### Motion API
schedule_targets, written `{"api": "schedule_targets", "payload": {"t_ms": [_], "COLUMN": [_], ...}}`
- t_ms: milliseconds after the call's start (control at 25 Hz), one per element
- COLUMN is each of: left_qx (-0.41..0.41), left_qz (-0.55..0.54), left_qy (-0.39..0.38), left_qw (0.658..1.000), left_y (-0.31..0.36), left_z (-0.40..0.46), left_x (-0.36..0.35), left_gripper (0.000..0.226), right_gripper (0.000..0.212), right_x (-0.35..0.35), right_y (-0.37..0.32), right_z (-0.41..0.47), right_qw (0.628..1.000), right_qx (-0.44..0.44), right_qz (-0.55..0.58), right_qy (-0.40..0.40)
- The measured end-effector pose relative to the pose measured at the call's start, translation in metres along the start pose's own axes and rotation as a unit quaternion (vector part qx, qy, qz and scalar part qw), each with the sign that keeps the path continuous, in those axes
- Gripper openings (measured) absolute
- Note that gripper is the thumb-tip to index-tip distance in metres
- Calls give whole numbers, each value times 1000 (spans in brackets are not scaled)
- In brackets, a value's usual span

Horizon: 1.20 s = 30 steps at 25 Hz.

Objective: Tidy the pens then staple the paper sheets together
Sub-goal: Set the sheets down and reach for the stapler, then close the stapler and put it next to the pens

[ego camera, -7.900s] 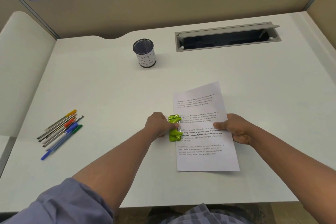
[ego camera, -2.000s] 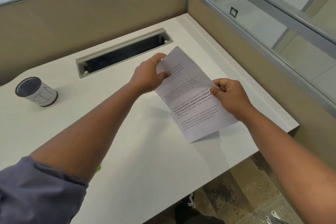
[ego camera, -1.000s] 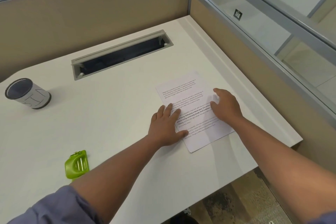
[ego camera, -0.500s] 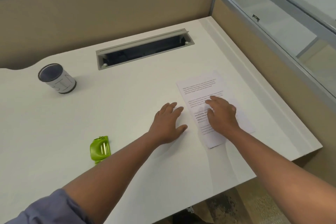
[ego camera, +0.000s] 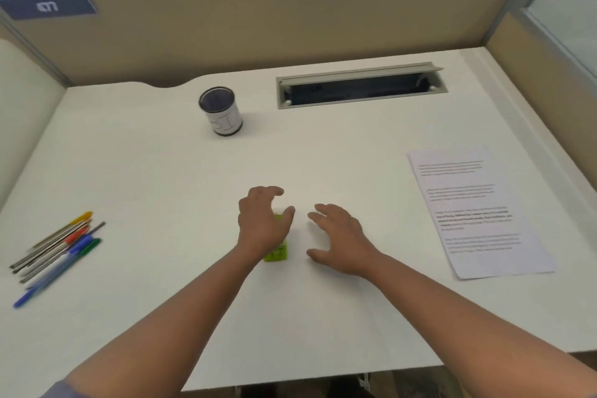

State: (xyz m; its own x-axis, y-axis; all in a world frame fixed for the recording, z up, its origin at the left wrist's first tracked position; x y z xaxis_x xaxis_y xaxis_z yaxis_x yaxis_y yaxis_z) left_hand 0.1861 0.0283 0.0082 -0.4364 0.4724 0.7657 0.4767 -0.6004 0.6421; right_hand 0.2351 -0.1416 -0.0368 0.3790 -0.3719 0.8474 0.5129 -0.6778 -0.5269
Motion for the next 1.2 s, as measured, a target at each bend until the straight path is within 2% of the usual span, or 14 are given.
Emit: {"api": "schedule_targets", "payload": {"t_ms": [160, 240, 320, 400, 760, 1200], "left_qx": [189, 235, 259, 264, 282, 263], "left_qz": [-126, -135, -141, -150, -85, -50], "left_qy": [-26, -72, -119, -139, -157, -119], "left_qw": [973, 960, 948, 943, 943, 956], "left_y": [-57, -73, -83, -87, -84, -89], "left_z": [-1, -6, -11, -12, -4, -2], "left_x": [14, 9, -1, -7, -12, -7], "left_gripper": [57, 57, 46, 39, 49, 51], "right_gripper": [113, 119, 120, 118, 120, 119], "right_x": [-34, -44, -49, -51, -55, -57], "right_y": [-36, -42, -43, -41, -36, -36], "right_z": [17, 24, 28, 30, 30, 30], "right_qw": [998, 996, 994, 994, 995, 995], "right_qx": [9, 6, 1, -10, -26, -35], "right_qz": [-31, -58, -79, -80, -79, -72], "right_qy": [-57, -73, -76, -69, -56, -60]}}
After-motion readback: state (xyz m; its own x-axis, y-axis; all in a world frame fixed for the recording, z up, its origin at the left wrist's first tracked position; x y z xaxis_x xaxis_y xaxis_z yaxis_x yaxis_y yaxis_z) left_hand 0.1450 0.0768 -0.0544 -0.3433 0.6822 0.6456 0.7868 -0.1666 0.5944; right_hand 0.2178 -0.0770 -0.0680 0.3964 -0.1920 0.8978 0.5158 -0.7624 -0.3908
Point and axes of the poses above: each hand's wrist, its own z-axis towards the middle knuckle, its own x-axis out of the back of the hand, y = z × x, the point moved 9 cm from there along z, towards the middle knuckle, and after that the axes turned 13 degrees about y, right-handed, at the moved point
